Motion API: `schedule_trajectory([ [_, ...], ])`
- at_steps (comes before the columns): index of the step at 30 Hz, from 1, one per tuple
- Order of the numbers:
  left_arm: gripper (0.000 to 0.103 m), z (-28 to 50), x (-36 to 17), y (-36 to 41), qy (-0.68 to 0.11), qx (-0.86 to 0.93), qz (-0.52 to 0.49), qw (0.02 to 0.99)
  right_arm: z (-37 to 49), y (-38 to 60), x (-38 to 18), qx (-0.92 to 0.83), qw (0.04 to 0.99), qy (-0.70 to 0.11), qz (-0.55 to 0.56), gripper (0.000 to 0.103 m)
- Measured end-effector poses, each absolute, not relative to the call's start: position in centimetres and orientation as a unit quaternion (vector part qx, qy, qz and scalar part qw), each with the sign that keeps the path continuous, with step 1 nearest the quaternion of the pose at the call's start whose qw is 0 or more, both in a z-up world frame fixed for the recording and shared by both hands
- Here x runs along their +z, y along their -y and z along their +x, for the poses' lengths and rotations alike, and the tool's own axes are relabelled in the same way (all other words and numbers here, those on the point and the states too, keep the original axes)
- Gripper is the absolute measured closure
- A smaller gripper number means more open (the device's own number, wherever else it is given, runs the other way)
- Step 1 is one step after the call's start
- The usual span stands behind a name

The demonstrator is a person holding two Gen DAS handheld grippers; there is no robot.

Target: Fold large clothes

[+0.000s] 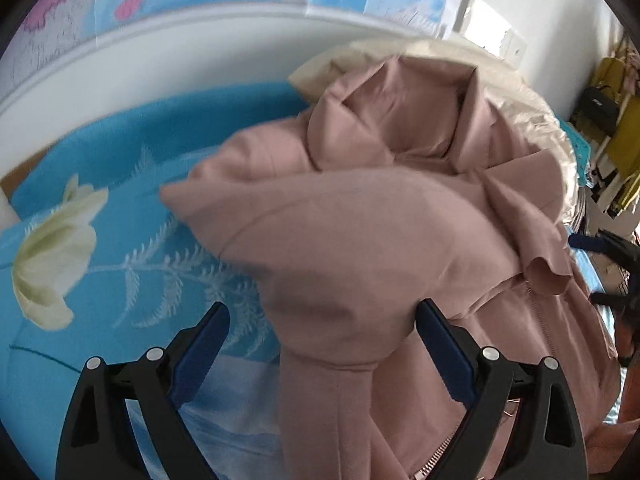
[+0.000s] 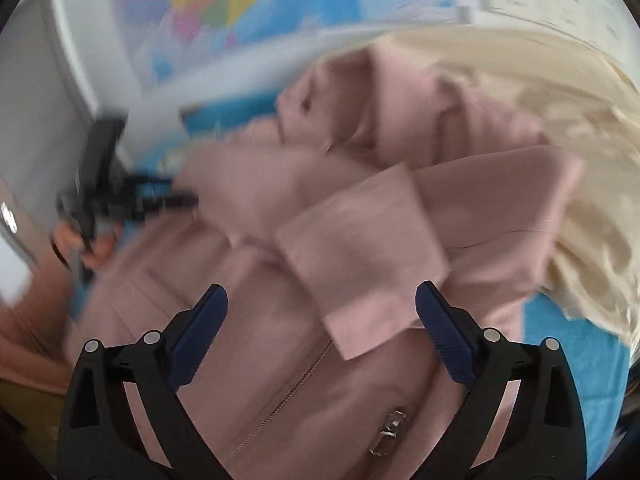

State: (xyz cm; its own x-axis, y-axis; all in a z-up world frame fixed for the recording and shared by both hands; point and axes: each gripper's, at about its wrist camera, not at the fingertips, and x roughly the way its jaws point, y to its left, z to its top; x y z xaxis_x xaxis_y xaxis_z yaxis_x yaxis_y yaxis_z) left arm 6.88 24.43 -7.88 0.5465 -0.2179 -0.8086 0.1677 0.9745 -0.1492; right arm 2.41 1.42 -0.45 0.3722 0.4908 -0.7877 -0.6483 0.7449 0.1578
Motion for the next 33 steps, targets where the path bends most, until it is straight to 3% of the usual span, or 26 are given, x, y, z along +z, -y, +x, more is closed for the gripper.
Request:
schedule_trajectory([
  [2,0.012,6.9,-8.4,-24.6,-0.467,-0.103,-0.033,0.878,1.9,-1.9,-1.9,0.321,0.830,-0.430,-0.151,0.029],
  [4,0.014,6.8,-8.6,-24.9,-0.468,-0.098,-0.039,0.877,2.9,-2.3,-2.7,0.285,0.834,-0.436,-0.182,0.087],
  [5,0.015,6.6,-8.6,-25.1,-0.468,-0.095,-0.041,0.878,3.6,-0.9,-2.7,0.295,0.830,-0.449,-0.147,0.099],
  [7,0.017,6.2,-8.5,-25.6,-0.466,-0.089,-0.043,0.879,6.0,2.9,-1.3,0.335,0.818,-0.467,0.005,0.099],
  [11,0.018,5.0,-8.2,-27.0,-0.462,-0.079,-0.051,0.882,9.2,9.4,-0.3,0.319,0.818,-0.452,0.159,0.098],
  [13,0.018,4.6,-8.4,-27.6,-0.465,-0.074,-0.057,0.881,10.4,11.7,-1.6,0.281,0.816,-0.467,0.191,0.085],
  [15,0.018,4.0,-8.7,-28.4,-0.470,-0.069,-0.065,0.878,11.5,13.6,-3.6,0.241,0.803,-0.498,0.223,0.082],
  [17,0.018,3.4,-9.1,-29.1,-0.474,-0.069,-0.075,0.875,11.2,14.6,-3.8,0.240,0.804,-0.492,0.233,0.080],
  [19,0.018,3.0,-9.2,-29.4,-0.473,-0.070,-0.082,0.874,10.4,15.3,-2.9,0.242,0.812,-0.478,0.232,0.066],
  [26,0.018,1.8,-8.4,-29.0,-0.456,-0.078,-0.092,0.882,7.0,10.9,1.5,0.267,0.870,-0.401,0.104,0.058],
  [33,0.018,0.8,-7.8,-26.8,-0.450,-0.063,-0.059,0.889,7.9,7.2,-2.0,0.256,0.859,-0.442,0.026,0.049],
])
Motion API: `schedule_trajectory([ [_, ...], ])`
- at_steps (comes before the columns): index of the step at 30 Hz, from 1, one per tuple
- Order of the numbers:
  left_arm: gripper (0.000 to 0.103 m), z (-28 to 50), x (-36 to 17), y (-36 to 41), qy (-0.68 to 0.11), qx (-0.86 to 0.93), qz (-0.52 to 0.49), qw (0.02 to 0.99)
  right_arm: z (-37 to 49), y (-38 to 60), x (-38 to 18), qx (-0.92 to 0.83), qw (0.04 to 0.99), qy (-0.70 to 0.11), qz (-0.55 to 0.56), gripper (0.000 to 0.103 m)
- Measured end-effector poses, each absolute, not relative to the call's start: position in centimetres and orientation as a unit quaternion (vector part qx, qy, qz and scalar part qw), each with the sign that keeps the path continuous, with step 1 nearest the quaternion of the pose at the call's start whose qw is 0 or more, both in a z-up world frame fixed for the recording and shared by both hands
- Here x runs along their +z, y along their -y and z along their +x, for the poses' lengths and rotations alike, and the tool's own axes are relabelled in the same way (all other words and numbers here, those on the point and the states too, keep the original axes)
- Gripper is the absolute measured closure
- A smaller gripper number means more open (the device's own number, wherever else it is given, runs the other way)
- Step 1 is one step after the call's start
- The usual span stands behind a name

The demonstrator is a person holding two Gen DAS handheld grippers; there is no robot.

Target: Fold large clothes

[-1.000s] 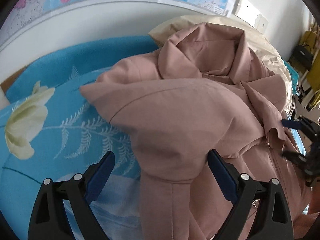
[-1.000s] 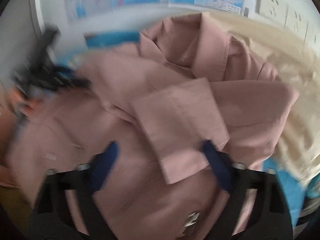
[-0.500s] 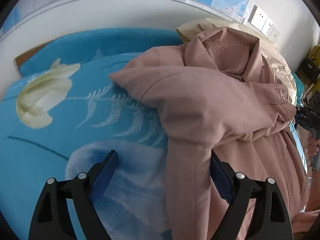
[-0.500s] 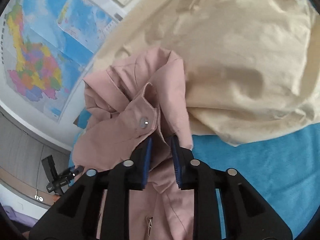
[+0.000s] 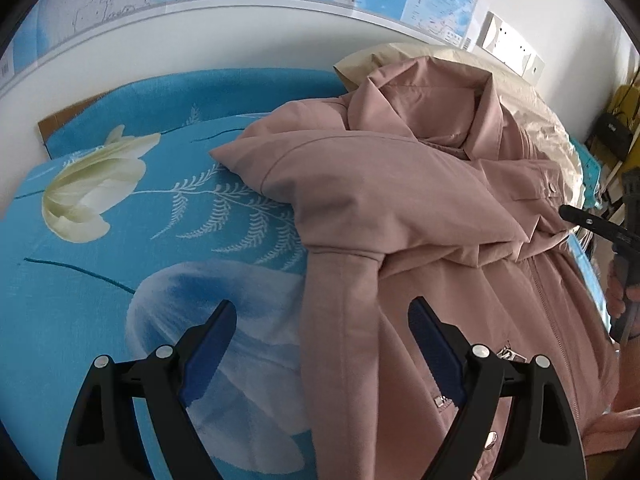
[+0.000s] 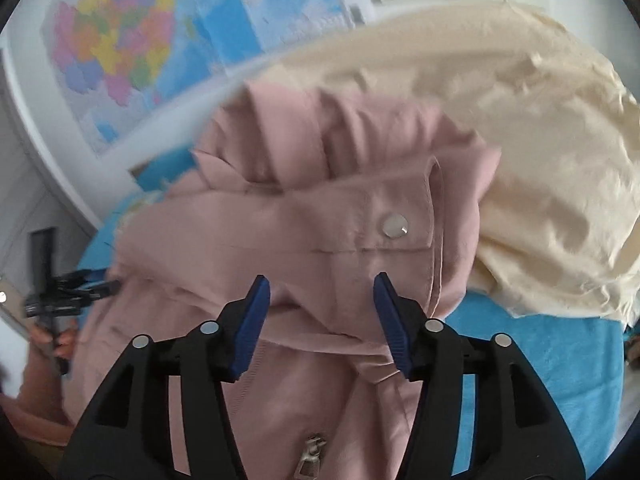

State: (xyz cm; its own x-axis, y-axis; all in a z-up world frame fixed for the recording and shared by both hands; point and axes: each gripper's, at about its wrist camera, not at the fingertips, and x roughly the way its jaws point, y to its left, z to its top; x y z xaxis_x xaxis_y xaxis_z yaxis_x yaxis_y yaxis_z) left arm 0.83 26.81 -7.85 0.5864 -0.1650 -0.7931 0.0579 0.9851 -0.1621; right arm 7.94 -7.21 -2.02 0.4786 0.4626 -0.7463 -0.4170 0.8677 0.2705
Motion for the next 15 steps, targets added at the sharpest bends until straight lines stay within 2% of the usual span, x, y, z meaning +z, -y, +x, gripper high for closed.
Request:
schedule_trajectory([
  [2,0.018,0.6,-7.8,-26.2,-0.448,-0.058,-0.048,0.891,8.3,7.5,-2.8,0.247,0.859,-0.447,0.027,0.052],
  [4,0.018,0.4,-7.7,-25.7,-0.448,-0.056,-0.037,0.892,8.7,8.2,-3.4,0.234,0.859,-0.454,0.034,0.060],
  [6,0.018,0.2,-7.6,-25.4,-0.446,-0.056,-0.027,0.893,9.2,9.0,-3.8,0.217,0.860,-0.461,0.039,0.061],
  [15,0.018,-1.0,-7.7,-25.2,-0.445,-0.045,-0.014,0.894,7.9,10.4,-3.1,0.226,0.854,-0.465,0.059,0.043],
])
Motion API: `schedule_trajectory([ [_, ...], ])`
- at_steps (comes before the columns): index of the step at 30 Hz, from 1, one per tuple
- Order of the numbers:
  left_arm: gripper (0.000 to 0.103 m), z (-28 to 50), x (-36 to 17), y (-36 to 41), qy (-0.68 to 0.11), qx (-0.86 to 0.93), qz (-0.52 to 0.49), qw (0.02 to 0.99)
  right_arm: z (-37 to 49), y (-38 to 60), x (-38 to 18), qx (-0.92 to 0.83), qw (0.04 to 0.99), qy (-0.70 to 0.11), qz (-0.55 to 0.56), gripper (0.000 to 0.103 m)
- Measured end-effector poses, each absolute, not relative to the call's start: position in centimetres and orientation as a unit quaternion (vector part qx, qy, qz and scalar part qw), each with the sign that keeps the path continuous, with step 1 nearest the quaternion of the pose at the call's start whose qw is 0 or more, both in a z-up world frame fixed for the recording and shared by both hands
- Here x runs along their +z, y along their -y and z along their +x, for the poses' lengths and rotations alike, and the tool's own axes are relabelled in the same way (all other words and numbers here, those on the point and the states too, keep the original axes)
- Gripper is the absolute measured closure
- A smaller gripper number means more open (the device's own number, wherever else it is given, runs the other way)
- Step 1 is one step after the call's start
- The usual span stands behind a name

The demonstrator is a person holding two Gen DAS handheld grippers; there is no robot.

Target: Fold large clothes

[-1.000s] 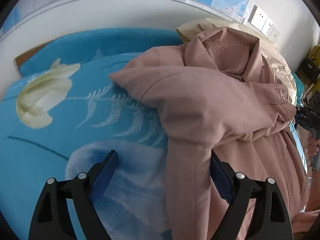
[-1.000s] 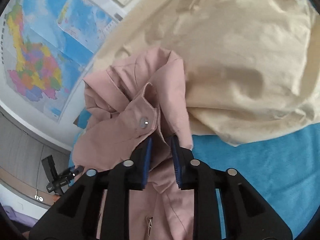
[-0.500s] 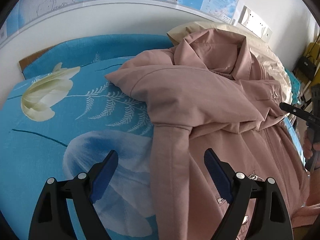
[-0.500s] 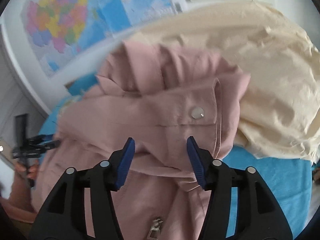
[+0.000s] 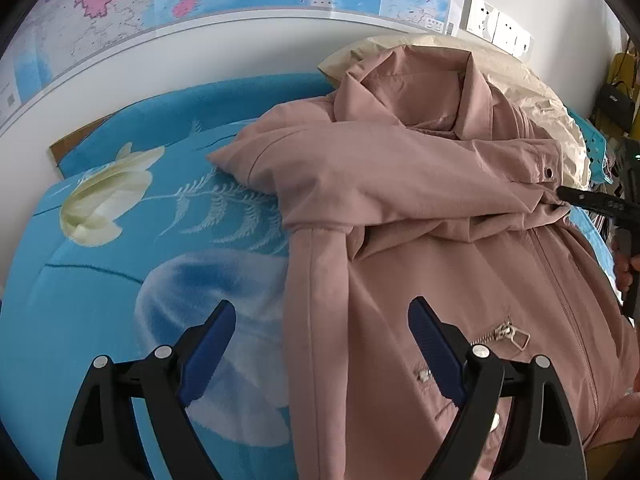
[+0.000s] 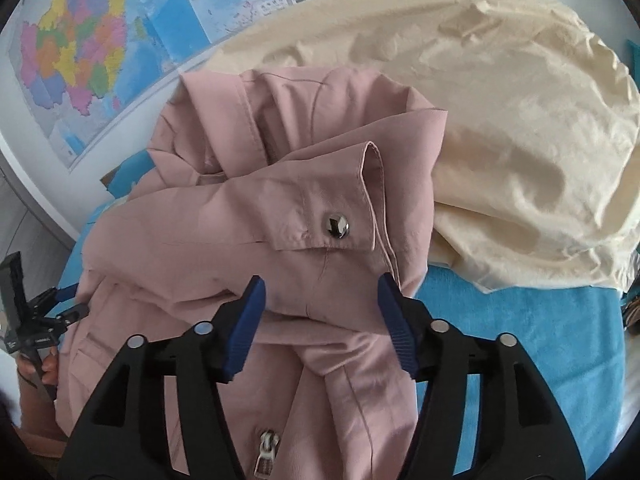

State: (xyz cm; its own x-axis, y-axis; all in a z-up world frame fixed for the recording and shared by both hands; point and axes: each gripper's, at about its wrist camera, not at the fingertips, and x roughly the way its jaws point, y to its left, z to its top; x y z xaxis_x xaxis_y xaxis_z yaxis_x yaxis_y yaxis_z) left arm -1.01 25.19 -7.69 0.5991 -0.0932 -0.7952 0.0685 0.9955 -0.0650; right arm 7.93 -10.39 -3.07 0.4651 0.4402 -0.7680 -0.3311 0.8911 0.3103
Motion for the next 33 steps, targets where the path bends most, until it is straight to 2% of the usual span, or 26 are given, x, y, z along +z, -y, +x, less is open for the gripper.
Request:
schedule_trajectory([
  [9,0.015,-6.6,-8.6,-28.0,-0.457,-0.090,-0.090,0.880,1.4,15.2,-1.1,0.267,0.833,-0.473,0.107,0.023],
  [13,0.015,-9.3,-9.2,-28.4,-0.465,-0.118,-0.114,0.870,-2.6,18.2,-2.1,0.254,0.821,-0.497,0.121,0.020],
  [16,0.007,-11.0,-9.7,-28.5,-0.469,-0.149,-0.142,0.859,-4.9,19.6,-3.0,0.264,0.804,-0.513,0.145,0.019],
  [22,0.007,-13.0,-9.9,-27.0,-0.468,-0.205,-0.171,0.843,-8.7,19.5,-4.3,0.324,0.774,-0.518,0.167,0.019],
  [24,0.007,-13.6,-10.1,-26.4,-0.466,-0.236,-0.189,0.832,-9.2,18.6,-4.4,0.352,0.762,-0.517,0.170,0.025],
  [27,0.007,-14.0,-10.3,-25.2,-0.460,-0.257,-0.193,0.828,-9.9,16.6,-4.7,0.386,0.757,-0.506,0.148,0.026],
  [29,0.007,-13.8,-10.4,-24.5,-0.458,-0.257,-0.196,0.828,-9.7,16.2,-4.9,0.384,0.758,-0.504,0.155,0.052],
  [30,0.009,-13.7,-10.4,-24.3,-0.456,-0.254,-0.203,0.828,-9.3,16.0,-5.2,0.385,0.751,-0.510,0.166,0.079],
  [31,0.018,-13.6,-10.4,-24.1,-0.453,-0.248,-0.207,0.831,-9.0,15.9,-5.7,0.382,0.744,-0.518,0.178,0.087],
  [32,0.057,-13.4,-10.6,-23.8,-0.457,-0.239,-0.207,0.832,-8.9,15.8,-5.9,0.382,0.742,-0.520,0.183,0.088],
  [33,0.091,-12.9,-10.9,-23.7,-0.468,-0.215,-0.207,0.832,-9.0,15.8,-5.9,0.387,0.741,-0.515,0.191,0.092],
])
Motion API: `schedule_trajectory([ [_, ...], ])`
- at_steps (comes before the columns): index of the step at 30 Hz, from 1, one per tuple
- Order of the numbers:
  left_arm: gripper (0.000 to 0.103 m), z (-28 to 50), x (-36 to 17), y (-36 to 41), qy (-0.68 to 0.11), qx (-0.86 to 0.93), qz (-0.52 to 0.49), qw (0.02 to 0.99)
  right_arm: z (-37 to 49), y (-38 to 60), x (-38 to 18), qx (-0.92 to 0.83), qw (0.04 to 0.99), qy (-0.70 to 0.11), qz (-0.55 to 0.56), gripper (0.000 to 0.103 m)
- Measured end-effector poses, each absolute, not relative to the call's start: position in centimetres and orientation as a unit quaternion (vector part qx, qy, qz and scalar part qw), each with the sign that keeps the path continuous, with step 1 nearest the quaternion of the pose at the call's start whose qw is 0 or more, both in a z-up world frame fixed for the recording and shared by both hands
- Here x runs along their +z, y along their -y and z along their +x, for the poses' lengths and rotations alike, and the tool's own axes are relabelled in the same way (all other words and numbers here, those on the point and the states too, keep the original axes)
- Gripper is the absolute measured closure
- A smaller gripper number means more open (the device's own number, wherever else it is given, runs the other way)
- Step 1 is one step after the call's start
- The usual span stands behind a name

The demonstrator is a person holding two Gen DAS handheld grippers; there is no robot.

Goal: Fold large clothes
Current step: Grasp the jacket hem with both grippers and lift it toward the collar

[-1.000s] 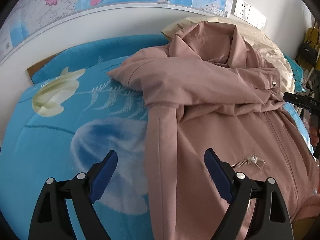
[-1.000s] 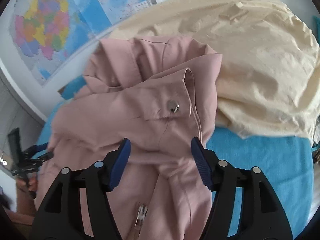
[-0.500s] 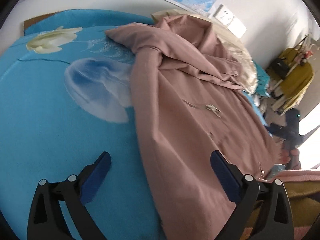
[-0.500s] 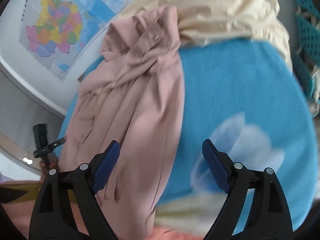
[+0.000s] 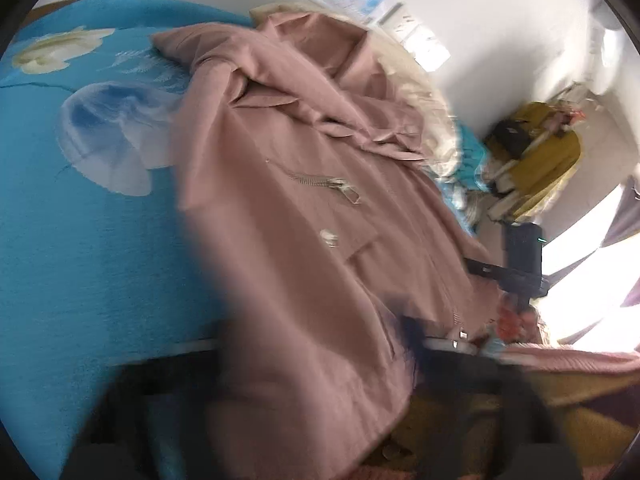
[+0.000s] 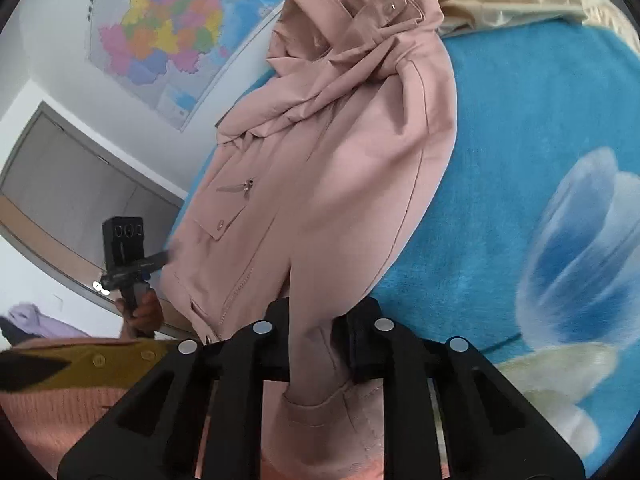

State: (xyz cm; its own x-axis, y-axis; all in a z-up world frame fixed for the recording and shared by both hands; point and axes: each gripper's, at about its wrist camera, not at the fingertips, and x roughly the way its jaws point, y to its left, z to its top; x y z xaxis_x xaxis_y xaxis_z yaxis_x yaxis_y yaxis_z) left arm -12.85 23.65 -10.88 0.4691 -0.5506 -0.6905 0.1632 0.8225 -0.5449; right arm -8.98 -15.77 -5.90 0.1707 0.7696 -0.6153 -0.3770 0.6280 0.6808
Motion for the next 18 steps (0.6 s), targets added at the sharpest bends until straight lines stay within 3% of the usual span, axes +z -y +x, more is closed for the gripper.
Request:
schedule_trajectory([
  [3,0.100,-13.0,-10.1,-24.5,-0.452,-0.203,-0.238,0.835,-9.3,16.1,-4.5,0.413,0.735,-0.487,0.230,0.096],
  [13,0.101,-19.3,-0.5,-26.7,-0.328,-0.212,-0.253,0.885,-13.3,17.4,4.8,0.496,0.741,-0.365,0.266,0.100],
  [18,0.101,-19.6,-0.6,-27.9,-0.326,-0.212,-0.298,0.872,-12.3,17.4,4.5,0.478,0.735,-0.384,0.290,0.100],
])
